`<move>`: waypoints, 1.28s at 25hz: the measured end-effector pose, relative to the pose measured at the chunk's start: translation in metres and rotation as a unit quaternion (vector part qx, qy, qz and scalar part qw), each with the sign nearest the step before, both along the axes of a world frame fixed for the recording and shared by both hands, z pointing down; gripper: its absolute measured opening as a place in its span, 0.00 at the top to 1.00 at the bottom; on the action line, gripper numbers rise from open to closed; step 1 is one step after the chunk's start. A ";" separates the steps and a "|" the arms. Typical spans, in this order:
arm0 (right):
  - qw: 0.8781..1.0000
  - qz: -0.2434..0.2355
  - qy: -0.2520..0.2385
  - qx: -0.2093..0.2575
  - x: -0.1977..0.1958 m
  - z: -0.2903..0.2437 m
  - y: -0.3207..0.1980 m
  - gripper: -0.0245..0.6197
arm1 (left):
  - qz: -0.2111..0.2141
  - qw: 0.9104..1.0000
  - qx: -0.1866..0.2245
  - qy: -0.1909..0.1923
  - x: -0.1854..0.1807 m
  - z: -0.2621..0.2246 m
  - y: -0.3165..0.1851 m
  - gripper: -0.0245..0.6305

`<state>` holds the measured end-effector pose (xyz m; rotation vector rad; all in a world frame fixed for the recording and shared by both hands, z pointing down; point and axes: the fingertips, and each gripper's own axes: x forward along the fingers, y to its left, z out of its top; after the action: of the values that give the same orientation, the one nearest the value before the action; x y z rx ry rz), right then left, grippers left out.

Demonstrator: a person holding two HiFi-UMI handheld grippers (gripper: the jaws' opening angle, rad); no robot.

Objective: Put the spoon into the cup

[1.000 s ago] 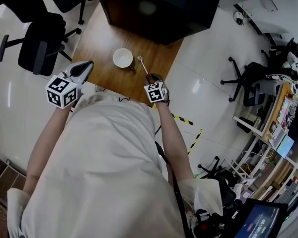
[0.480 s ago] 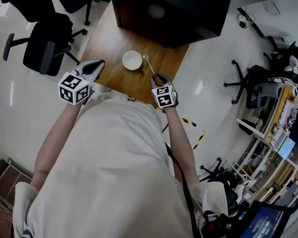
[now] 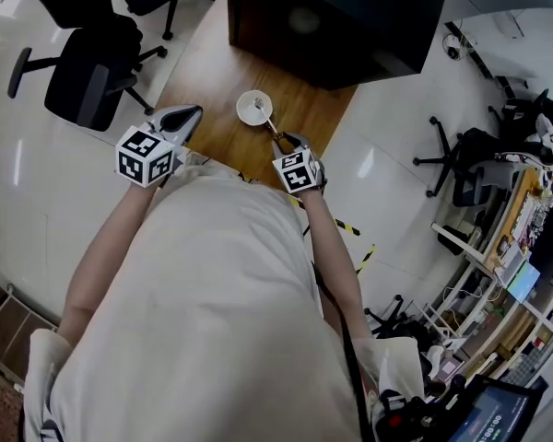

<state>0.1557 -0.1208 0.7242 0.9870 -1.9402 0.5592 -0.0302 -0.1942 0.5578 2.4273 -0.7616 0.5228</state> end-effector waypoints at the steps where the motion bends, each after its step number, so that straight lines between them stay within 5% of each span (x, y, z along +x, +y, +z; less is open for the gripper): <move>1: 1.000 -0.003 0.002 -0.003 -0.002 0.001 -0.001 0.77 | -0.001 1.000 -0.001 0.000 -0.001 0.001 0.001 0.96; 21: 0.998 -0.036 0.039 -0.034 -0.017 0.008 -0.013 0.77 | -0.028 1.000 -0.005 0.010 -0.026 0.005 0.009 0.96; 32: 0.999 0.002 0.023 -0.034 -0.026 0.012 -0.017 0.77 | -0.029 0.999 -0.013 0.010 -0.034 0.010 0.015 0.96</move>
<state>0.1295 -0.1377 0.7365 0.9531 -1.8682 0.5952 -0.0642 -0.1796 0.5674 2.3758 -0.8094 0.4827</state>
